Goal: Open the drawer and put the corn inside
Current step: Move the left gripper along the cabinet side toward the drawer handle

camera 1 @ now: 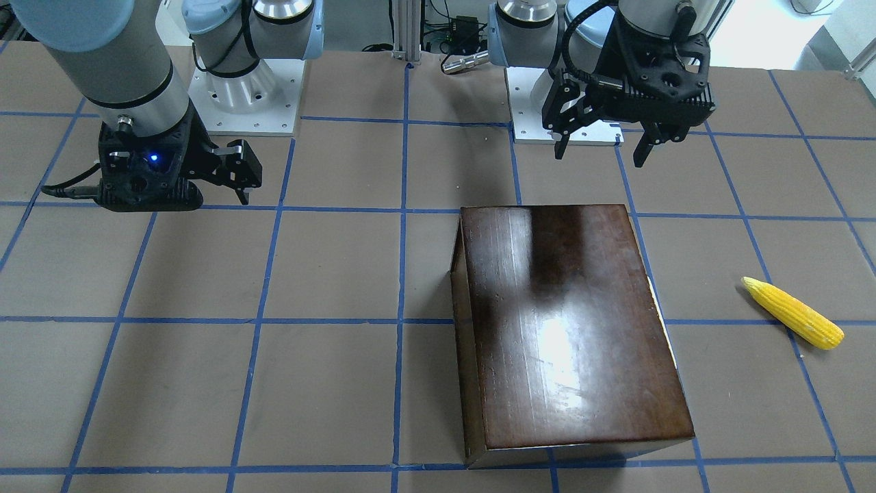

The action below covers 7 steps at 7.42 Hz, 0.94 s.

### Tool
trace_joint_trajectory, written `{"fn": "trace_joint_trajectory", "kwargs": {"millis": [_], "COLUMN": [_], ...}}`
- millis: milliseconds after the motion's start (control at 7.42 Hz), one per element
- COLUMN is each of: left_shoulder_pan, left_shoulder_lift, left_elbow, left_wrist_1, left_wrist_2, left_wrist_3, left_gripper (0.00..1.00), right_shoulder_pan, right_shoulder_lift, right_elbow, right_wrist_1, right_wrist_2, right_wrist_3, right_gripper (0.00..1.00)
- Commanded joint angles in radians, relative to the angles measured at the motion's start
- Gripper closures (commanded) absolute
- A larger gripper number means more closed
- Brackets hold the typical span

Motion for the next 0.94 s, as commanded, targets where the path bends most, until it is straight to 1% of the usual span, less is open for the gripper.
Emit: {"fn": "trace_joint_trajectory", "kwargs": {"millis": [0, 404, 674, 809], "left_shoulder_pan": [0.004, 0.007, 0.03, 0.059], "left_shoulder_lift": [-0.024, -0.058, -0.09, -0.099], "left_elbow": [0.022, 0.036, 0.053, 0.062], "left_wrist_1": [-0.017, -0.014, -0.018, -0.02], "left_wrist_2": [-0.002, 0.001, 0.03, 0.029], "left_wrist_3": [0.0, 0.008, 0.023, 0.076], "left_gripper": [0.0, 0.0, 0.0, 0.0], "right_shoulder_pan": [0.0, 0.001, 0.001, 0.001], "right_shoulder_lift": [0.0, 0.0, 0.0, 0.0], "right_elbow": [0.0, 0.0, 0.0, 0.0], "right_wrist_1": [0.0, 0.0, 0.0, 0.0], "right_wrist_2": [0.0, 0.0, 0.0, 0.0], "right_wrist_3": [0.0, 0.0, 0.0, 0.0], "right_gripper": [0.0, 0.0, 0.0, 0.0]}}
